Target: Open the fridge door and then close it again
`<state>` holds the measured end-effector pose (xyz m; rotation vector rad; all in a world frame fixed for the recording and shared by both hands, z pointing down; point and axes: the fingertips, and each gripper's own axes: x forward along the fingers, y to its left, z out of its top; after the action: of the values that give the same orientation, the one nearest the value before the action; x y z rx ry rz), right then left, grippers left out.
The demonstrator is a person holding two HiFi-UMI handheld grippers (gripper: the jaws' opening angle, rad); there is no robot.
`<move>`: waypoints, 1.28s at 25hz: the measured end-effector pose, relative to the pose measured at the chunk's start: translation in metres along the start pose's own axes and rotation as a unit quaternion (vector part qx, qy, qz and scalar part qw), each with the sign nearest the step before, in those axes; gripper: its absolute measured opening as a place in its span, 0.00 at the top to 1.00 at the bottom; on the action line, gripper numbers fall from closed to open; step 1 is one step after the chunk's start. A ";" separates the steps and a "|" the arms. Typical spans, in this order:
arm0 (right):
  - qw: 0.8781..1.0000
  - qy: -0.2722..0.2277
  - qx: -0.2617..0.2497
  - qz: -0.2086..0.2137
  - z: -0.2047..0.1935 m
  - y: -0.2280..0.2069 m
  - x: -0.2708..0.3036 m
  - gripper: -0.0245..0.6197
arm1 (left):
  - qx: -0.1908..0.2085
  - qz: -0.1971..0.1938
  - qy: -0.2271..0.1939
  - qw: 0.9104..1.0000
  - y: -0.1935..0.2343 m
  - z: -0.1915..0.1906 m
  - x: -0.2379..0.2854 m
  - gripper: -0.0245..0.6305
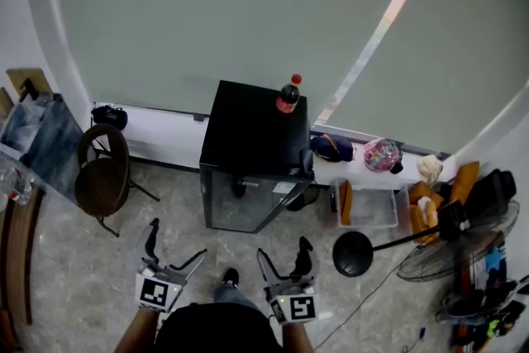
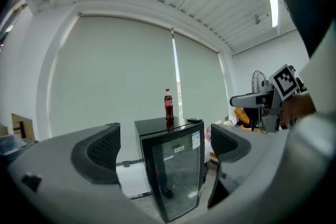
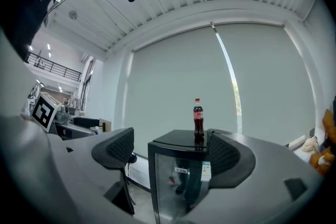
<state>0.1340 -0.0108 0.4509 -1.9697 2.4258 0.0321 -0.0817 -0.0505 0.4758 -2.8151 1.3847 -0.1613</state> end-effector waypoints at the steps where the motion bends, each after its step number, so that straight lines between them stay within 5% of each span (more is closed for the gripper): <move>1: 1.000 -0.003 0.001 0.006 0.001 -0.005 0.007 0.30 | 0.004 0.004 0.002 1.000 0.001 -0.001 0.008 0.17; 15: 0.997 0.027 -0.011 0.075 -0.017 -0.041 0.082 0.30 | 0.000 0.047 0.042 0.998 0.019 -0.023 0.079 0.17; 32: 0.990 0.050 -0.067 0.114 -0.045 0.017 0.170 0.34 | -0.022 -0.019 0.114 0.993 0.069 -0.141 0.142 0.25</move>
<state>0.0825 -0.1750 0.4918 -1.7683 2.7711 0.1048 -0.0628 -0.1987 0.6259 -2.9383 1.3883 -0.4718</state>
